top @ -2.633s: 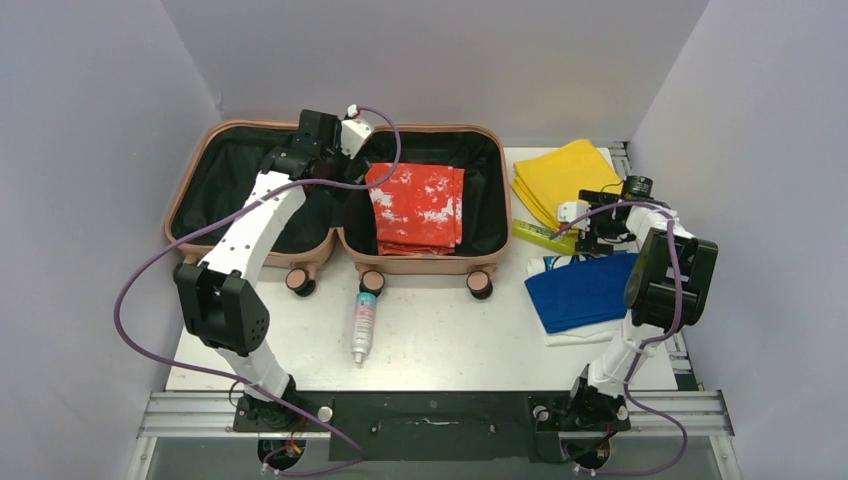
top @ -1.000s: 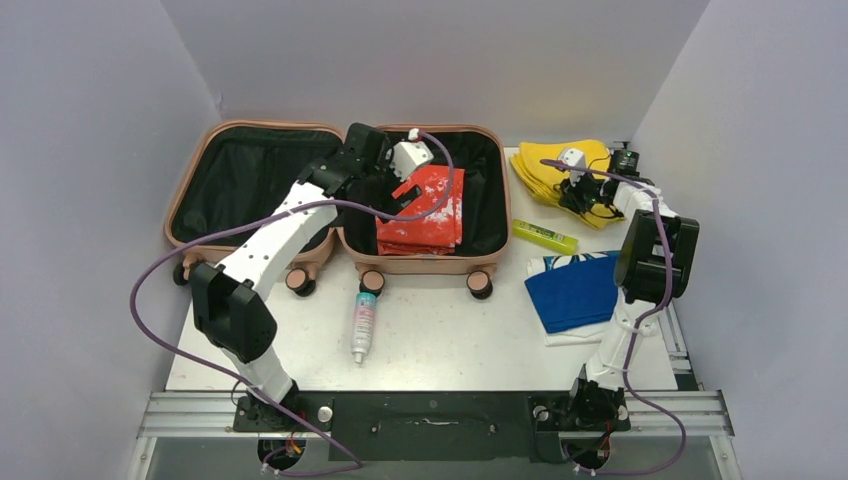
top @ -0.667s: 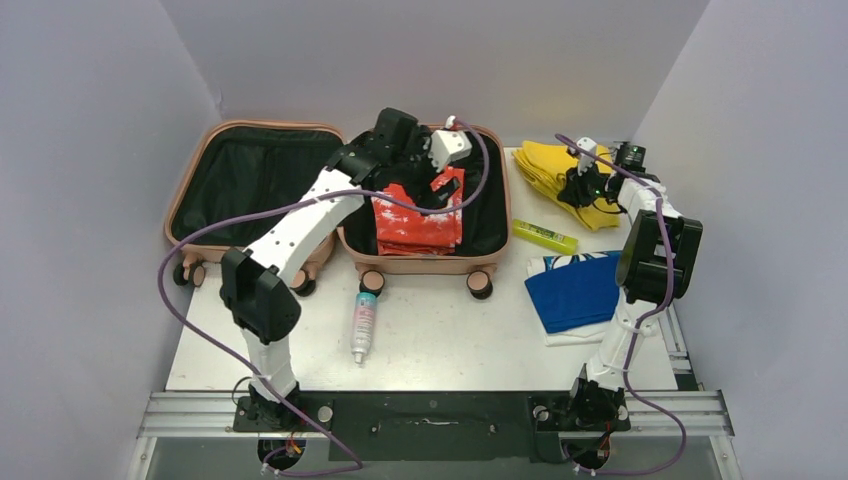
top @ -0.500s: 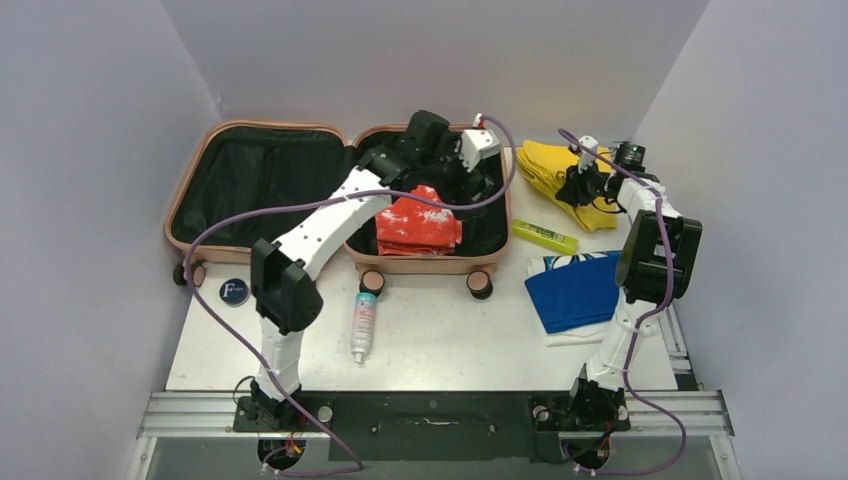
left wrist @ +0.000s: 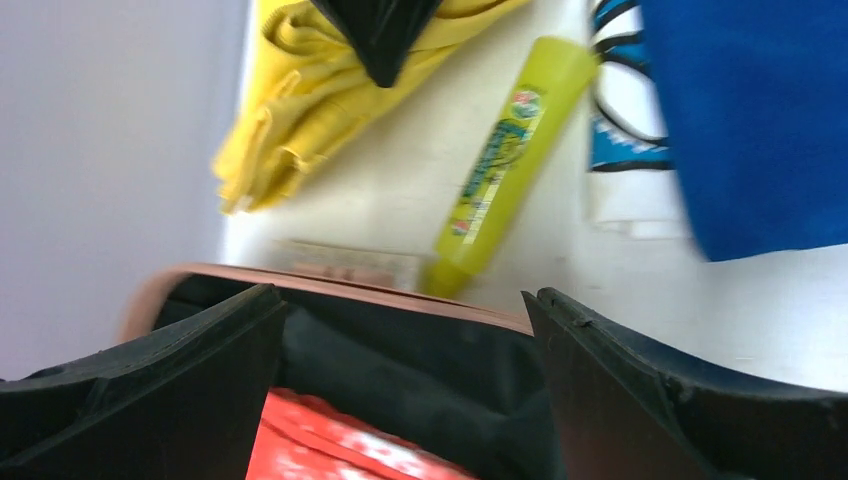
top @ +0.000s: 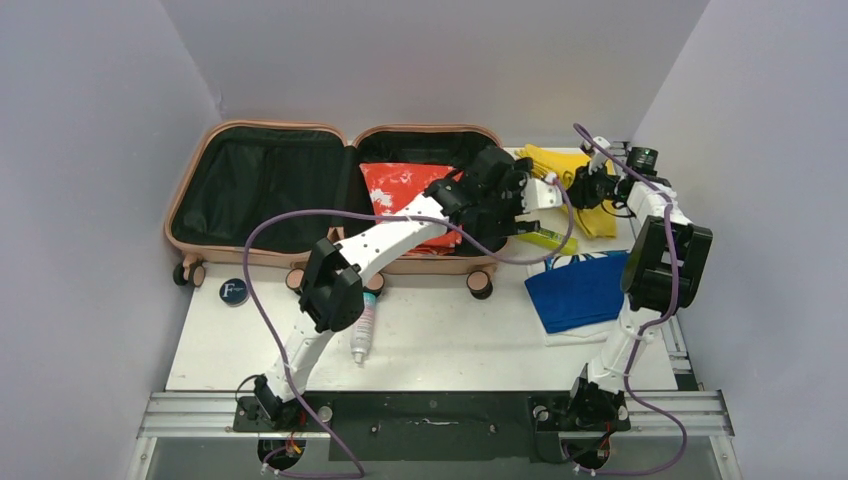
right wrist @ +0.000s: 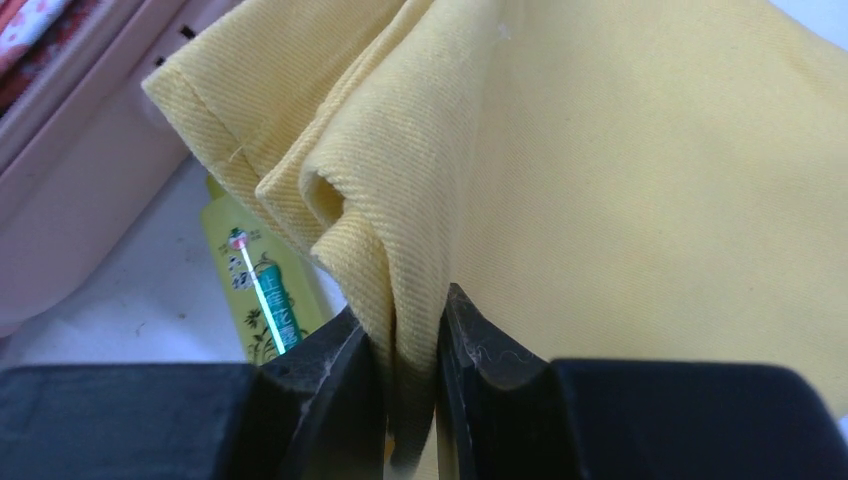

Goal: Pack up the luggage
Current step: Pick up the clothes at the center of the board.

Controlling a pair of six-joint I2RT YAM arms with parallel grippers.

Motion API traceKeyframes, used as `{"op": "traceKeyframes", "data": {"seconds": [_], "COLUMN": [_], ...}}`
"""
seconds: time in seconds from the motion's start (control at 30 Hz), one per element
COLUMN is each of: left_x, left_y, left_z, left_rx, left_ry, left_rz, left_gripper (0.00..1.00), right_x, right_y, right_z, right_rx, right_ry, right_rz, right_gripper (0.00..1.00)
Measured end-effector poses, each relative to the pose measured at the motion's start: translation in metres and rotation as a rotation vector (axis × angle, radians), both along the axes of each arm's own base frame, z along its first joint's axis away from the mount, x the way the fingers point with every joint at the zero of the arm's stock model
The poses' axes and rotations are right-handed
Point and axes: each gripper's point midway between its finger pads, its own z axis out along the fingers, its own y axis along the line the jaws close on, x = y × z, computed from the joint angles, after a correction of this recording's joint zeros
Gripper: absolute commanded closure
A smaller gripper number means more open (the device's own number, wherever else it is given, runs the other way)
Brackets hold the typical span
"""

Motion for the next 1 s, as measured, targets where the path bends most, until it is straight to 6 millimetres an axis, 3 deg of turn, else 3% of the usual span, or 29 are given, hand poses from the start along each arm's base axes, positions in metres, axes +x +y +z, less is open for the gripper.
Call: {"op": "traceKeyframes", "data": {"seconds": [0.13, 0.3, 0.47, 0.7, 1.0], "left_x": [0.021, 0.050, 0.062, 0.058, 0.014], "left_y": [-0.015, -0.028, -0.044, -0.056, -0.058], "left_z": [-0.013, -0.044, -0.032, -0.029, -0.049], "left_rx": [0.080, 0.125, 0.069, 0.011, 0.053], "left_ry": [-0.298, -0.564, -0.739, -0.697, -0.478], "left_rz": [-0.070, -0.140, -0.175, -0.250, -0.505], "left_gripper": [0.04, 0.04, 0.04, 0.04, 0.04], "right_x": [-0.016, -0.044, -0.071, -0.107, -0.120], "right_y": [0.005, 0.012, 0.016, 0.021, 0.019], "right_z": [0.008, 0.011, 0.010, 0.007, 0.002], "right_rx": [0.006, 0.007, -0.005, -0.050, -0.066], "right_ry": [0.005, 0.025, 0.029, 0.010, 0.004], "right_rz": [0.020, 0.069, 0.127, 0.199, 0.224], "right_gripper": [0.95, 0.95, 0.95, 0.95, 0.95]}}
